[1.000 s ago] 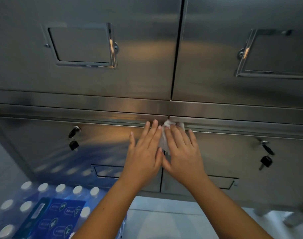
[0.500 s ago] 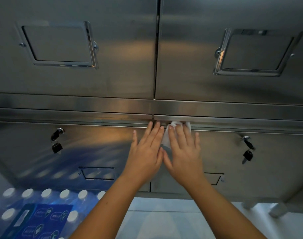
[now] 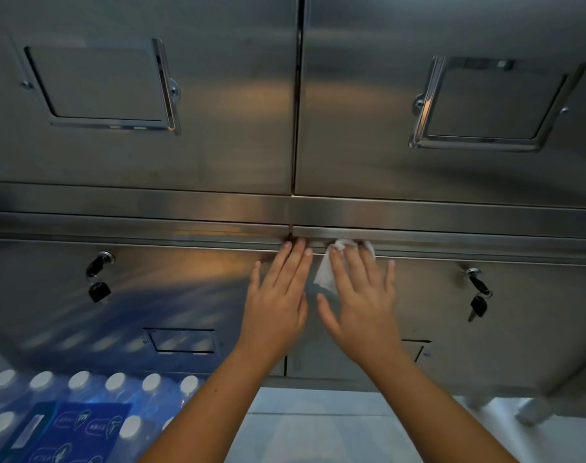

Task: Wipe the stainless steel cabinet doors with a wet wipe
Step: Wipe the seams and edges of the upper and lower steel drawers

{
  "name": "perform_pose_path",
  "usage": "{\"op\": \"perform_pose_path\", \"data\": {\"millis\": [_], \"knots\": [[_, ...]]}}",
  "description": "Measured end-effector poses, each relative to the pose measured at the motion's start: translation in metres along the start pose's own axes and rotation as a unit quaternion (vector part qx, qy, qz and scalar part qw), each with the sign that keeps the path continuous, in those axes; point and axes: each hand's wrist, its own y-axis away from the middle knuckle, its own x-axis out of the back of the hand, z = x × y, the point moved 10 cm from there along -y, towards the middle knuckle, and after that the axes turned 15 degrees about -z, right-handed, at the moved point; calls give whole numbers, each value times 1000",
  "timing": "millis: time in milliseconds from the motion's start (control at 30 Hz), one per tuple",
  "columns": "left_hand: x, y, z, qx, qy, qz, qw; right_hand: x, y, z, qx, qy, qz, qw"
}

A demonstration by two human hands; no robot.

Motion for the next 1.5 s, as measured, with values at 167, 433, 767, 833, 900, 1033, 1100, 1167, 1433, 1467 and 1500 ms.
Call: {"op": "perform_pose_path", "data": {"millis": [167,433,767,833,900,1033,1100,1167,1433,1467,1500], "knots": [[-2,1,0,-2,-14,-3,1000,-4,5,9,24,21,-20,999],[-5,1,2,12,-5,-6,1000,3,10,30,-52,-12,2,999],[0,1,3,14,-8,5,1000,-5,16,32,-14,38,-9,999],[2,2,4,18,1,17,1000,-2,16,36,-30,35,5,999],[2,2,6,24,12,26,999,0,14,29,-43,20,13,999],[1,0,6,39,28,29,998,-1,5,2,-1,-6,9,1000],[1,0,6,37,28,27,999,1,3,2,26,1,5,1000],[2,0,7,35,26,27,999,2,5,14,29,18,-6,999],[8,0,8,44,35,27,998,12,21,78,-89,26,7,996],[7,0,9,46,37,30,998,12,19,73,-98,17,10,995],[6,0,10,49,40,33,997,11,17,64,-97,11,11,995]]}}
